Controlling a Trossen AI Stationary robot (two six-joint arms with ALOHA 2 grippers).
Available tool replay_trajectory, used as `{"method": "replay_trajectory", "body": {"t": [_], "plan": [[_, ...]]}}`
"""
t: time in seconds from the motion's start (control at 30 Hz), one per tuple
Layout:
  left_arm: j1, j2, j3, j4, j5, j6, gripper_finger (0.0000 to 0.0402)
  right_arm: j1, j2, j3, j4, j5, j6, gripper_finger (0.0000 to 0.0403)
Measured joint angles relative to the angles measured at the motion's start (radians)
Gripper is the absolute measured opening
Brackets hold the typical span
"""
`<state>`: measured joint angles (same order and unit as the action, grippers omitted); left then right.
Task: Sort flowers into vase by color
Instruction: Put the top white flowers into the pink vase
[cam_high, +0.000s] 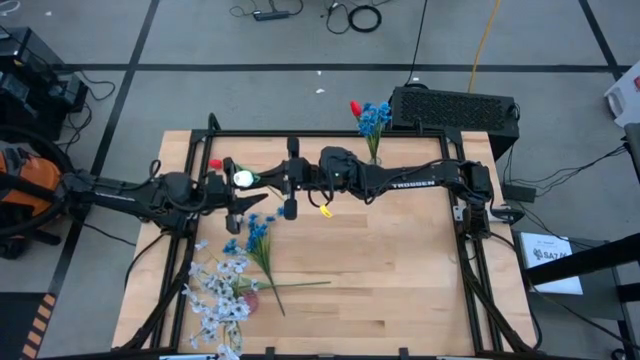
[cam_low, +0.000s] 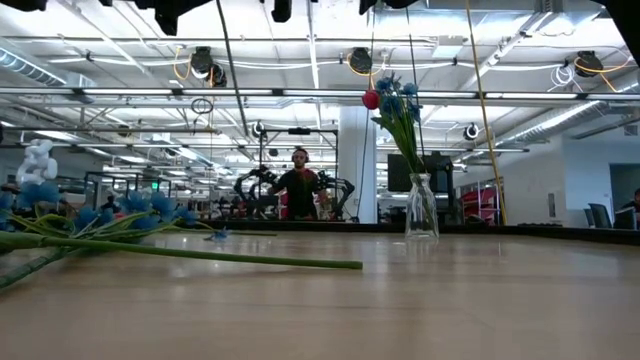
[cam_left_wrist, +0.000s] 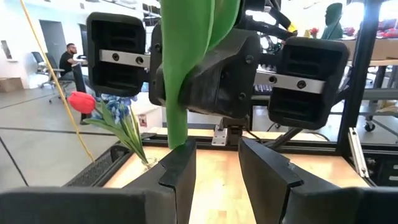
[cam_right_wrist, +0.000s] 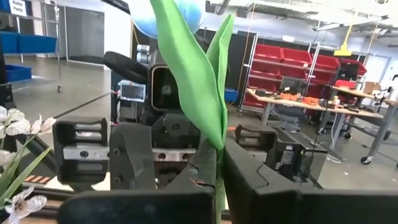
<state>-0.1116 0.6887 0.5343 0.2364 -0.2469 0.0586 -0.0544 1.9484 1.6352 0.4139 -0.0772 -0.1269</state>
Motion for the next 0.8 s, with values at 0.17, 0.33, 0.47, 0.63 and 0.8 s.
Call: {"method": "replay_trajectory", "body": {"t": [0.17,0.33,0.47,0.63,0.8], "plan": [[0.000,-0.046,0.000,-0.076,-0.006,0.000,0.0129,0.001,0.000,0.000,-0.046,0.031,0.003,0.0004],[0.001,-0.098,0.000,-0.152,-0.055,0.001,0.0129,0.002,0.000,-0.001,-0.069,0.044,0.003,0.0004],[0.001,-0.117,0.000,-0.152,-0.081,0.001,0.0129,0.002,0.000,-0.001,-0.072,0.042,0.003,0.0004],[0.001,-0.103,0.000,-0.151,-0.078,-0.001,0.0129,0.002,0.000,-0.001,-0.057,0.031,0.003,0.0004],[0.000,-0.058,0.000,-0.130,-0.046,-0.044,0.0129,0.002,0.000,-0.001,-0.035,0.018,0.003,0.0004]]}}
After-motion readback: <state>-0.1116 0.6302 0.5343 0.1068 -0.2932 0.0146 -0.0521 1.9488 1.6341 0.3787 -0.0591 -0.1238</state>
